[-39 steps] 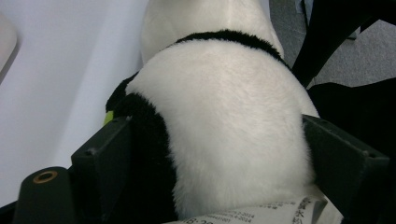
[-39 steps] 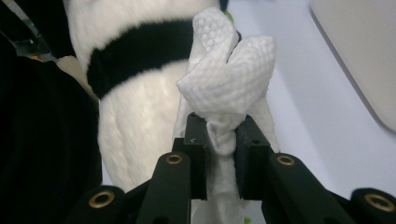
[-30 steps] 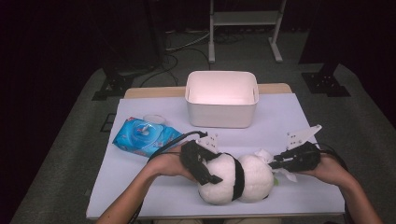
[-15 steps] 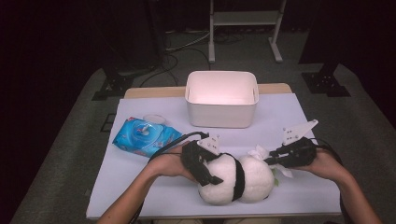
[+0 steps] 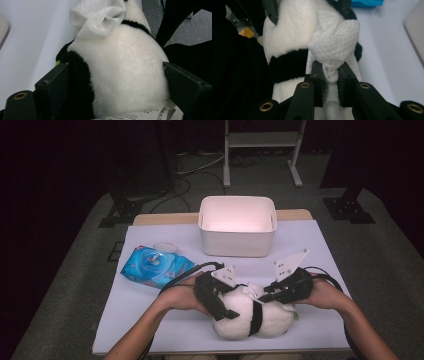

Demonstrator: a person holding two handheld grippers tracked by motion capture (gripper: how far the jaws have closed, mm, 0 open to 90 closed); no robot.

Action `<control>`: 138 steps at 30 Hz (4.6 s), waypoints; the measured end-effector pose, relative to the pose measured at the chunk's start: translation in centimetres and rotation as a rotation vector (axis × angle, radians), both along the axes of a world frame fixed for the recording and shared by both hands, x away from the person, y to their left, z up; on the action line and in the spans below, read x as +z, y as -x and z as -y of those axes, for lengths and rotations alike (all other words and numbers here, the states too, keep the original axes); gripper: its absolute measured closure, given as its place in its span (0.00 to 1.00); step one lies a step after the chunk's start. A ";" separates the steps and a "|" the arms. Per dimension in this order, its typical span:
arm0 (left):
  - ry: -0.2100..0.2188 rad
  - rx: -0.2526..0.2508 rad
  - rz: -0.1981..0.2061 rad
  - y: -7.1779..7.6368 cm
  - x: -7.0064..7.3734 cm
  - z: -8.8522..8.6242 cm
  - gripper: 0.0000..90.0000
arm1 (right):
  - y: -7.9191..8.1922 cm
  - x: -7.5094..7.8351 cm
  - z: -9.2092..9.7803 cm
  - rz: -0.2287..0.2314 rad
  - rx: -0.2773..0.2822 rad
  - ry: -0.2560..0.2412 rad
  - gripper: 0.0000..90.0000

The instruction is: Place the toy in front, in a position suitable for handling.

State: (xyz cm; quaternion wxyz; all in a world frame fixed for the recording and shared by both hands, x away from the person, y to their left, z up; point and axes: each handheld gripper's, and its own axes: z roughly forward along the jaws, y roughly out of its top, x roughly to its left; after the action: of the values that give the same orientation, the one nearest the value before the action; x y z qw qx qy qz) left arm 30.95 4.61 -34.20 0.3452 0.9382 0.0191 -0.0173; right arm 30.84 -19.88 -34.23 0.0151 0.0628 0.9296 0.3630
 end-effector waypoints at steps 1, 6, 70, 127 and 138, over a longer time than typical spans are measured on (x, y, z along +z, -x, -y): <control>0.000 0.000 -0.001 0.0 0.0 0.0 0.13 | 0.0 0.0 0.0 0.000 0.000 0.000 0.85; 0.027 0.009 -0.024 -0.4 0.3 -0.3 0.06 | 0.4 -0.4 -0.6 0.001 0.000 0.013 0.86; -0.025 -0.047 0.071 -3.4 1.7 -0.2 0.12 | -1.6 -0.3 -0.8 0.015 -0.035 -0.018 0.85; 0.005 0.000 0.084 -1.7 0.1 -1.5 0.13 | -0.9 -0.5 6.8 0.021 -0.207 -0.039 0.85; 0.034 -0.043 0.110 -1.9 0.0 -1.0 0.13 | -0.6 -0.8 8.0 0.011 -0.226 -0.028 0.85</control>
State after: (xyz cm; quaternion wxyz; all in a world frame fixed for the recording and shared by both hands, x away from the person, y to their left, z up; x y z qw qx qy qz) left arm 32.83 5.64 -34.23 0.3614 0.9318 -0.0204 0.0264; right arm 31.39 -27.89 -35.02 0.0604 0.1655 0.9112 0.3724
